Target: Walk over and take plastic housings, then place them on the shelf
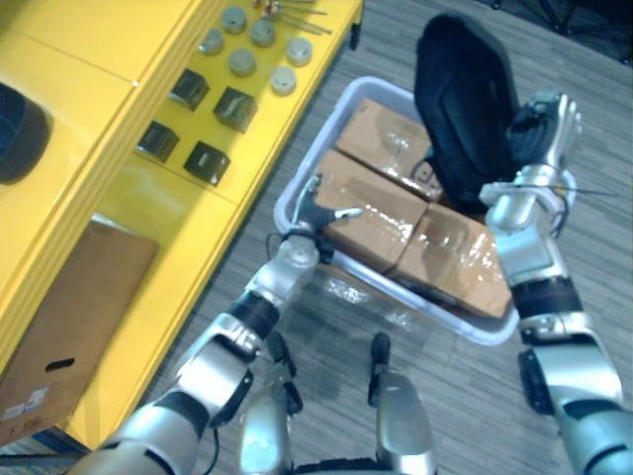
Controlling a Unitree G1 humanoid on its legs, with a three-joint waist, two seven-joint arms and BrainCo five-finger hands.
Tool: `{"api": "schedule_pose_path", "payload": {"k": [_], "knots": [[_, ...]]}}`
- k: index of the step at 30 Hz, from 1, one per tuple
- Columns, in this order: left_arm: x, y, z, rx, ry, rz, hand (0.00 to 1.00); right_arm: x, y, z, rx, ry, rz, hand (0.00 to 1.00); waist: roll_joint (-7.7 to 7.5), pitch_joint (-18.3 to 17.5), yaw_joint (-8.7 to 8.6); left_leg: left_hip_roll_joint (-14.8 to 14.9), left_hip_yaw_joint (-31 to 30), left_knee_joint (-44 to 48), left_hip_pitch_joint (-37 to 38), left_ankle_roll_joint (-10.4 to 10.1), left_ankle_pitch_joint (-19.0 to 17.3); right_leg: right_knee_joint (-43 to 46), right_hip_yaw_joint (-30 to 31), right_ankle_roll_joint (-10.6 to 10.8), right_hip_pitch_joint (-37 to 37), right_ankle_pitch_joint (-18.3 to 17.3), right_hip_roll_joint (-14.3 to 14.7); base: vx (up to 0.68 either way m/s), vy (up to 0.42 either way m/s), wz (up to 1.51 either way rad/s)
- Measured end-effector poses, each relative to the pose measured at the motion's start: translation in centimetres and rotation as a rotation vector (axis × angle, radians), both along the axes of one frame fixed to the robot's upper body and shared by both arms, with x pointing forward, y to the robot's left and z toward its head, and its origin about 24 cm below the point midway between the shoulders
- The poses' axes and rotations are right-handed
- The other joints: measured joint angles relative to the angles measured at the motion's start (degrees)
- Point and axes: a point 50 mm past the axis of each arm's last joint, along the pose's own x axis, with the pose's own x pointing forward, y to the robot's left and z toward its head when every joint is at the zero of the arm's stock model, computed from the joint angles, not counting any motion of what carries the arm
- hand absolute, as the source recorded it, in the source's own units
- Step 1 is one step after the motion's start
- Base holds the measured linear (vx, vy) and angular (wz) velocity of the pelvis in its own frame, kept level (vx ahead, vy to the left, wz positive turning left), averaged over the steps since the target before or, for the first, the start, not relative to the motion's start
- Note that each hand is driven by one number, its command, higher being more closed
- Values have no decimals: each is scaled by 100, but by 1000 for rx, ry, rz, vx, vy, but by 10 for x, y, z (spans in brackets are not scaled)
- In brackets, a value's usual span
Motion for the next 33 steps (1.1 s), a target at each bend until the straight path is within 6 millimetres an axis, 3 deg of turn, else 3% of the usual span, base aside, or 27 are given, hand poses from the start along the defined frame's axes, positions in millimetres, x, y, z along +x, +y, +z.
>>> {"api": "schedule_pose_path", "payload": {"k": [4, 11, 19, 23, 33], "knots": [[3, -1, 5, -74, 16, 43, 0, 5, 4, -12, 37, 22, -27, 100, -9, 5, -1, 16, 1, 0, -34, -11, 8, 0, 8, 1, -38, -2, 19, 1, 3, -1], [1, -14, -7, -271, 118, 36, 0, 6, 14, 9, 61, -99, -20, 100, -31, 17, -9, 25, -25, 14, -202, -5, 46, 107, 13, 0, -236, -2, 24, 0, 0, 0], [-2, -42, 17, -538, 66, -191, 0, 4, 45, 18, 150, -203, 102, 100, -169, 94, -19, 28, 35, 17, -210, -6, 45, 159, 89, -19, -318, -26, 23, 4, 3, -3], [-9, -60, 21, -565, 26, -257, 0, 3, 55, 15, 207, -209, 149, 100, -232, 128, -52, 30, 68, 17, -206, -6, 45, 212, 122, -23, -355, -31, 23, 19, 3, -3], [-14, -67, 35, -551, -89, -236, 0, -4, 82, -6, 269, -186, 256, 100, -304, 115, -175, 48, 210, 5, -131, -7, 45, 239, 264, -22, -395, -29, 40, 18, 5, -7]]}}
